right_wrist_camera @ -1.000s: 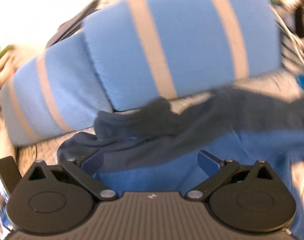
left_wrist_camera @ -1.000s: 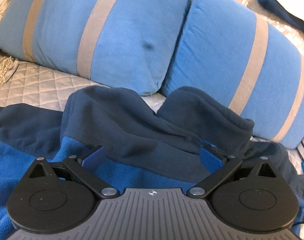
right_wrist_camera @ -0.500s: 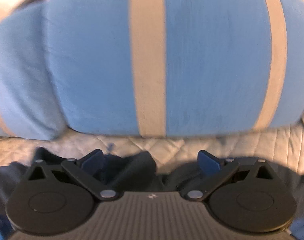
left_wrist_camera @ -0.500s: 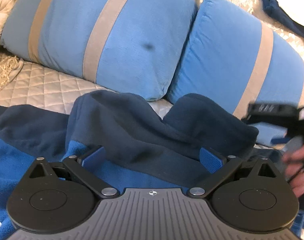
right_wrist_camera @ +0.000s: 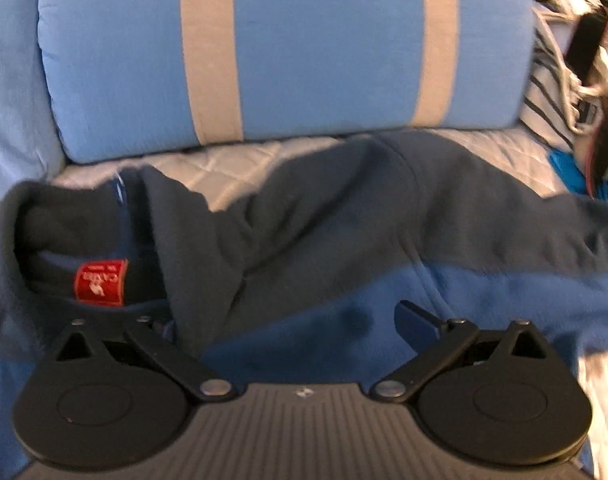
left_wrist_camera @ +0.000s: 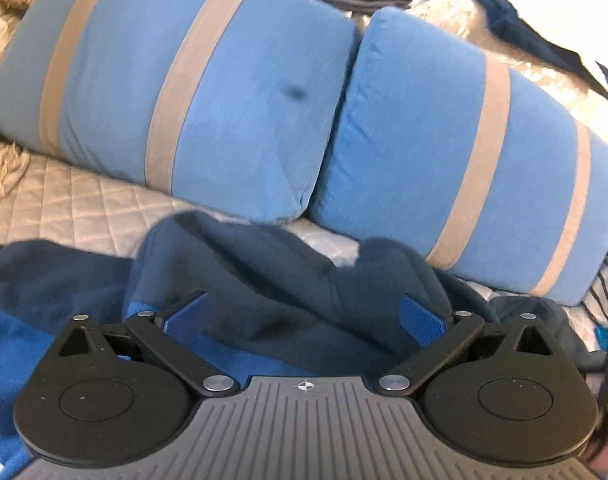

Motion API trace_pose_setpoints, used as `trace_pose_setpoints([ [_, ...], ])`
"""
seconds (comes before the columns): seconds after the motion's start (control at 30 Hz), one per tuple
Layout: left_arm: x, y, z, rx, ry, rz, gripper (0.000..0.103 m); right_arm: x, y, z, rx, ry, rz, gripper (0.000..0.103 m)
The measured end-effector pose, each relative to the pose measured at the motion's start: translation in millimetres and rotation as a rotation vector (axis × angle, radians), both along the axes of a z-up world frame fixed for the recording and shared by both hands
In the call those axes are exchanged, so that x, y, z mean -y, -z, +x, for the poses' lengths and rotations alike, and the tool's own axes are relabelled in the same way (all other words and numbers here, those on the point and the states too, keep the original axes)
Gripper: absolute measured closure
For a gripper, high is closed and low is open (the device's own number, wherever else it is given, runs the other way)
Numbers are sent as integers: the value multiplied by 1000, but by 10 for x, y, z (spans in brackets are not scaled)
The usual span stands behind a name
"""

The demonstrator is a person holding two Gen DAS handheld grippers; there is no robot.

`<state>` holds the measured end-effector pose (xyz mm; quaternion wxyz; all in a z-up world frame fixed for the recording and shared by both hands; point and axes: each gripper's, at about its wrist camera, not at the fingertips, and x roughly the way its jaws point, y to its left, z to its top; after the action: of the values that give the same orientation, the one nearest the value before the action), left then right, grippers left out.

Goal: Fold clothes

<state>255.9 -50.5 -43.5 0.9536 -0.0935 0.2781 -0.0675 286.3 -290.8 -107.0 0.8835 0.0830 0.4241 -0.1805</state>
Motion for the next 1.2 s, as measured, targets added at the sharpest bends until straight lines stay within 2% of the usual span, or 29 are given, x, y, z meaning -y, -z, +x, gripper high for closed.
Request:
trace_pose_setpoints([
  [0.27, 35, -57, 60, 18, 20, -73, 0, -98, -48, -181, 31, -60, -60, 0],
  [0.4, 204, -60, 109, 41, 73, -47, 0, -89, -27, -153, 22, -62, -39, 0],
  [0.57, 380, 36, 190, 1, 141, -16, 0, -15, -21, -118, 27, -43, 31, 0],
  [0.73, 469, 156, 223, -47, 181, 98, 0, -24, 2, -90, 27, -44, 50, 0],
  [0.83, 347, 221, 293, -118, 157, 44, 0, -42, -1, -81, 28, -48, 48, 0],
  [0.9, 252, 253, 321, -160, 134, 25, 0, 28, 2, -83, 26, -36, 90, 0],
  [0.97, 202, 266, 318, -180, 116, 64, 0, 114, 7, -93, 26, -19, 140, 0],
  [1.03, 186, 245, 277, -173, 99, 136, 0, 168, 6, -112, 29, -8, 163, 1],
  [1.13, 201, 174, 152, -132, 59, 299, 0, 149, -14, -150, 32, -15, 133, 1],
  [1.2, 233, 132, 70, -99, 75, 378, 0, 134, -46, -180, 39, -25, 111, 1],
])
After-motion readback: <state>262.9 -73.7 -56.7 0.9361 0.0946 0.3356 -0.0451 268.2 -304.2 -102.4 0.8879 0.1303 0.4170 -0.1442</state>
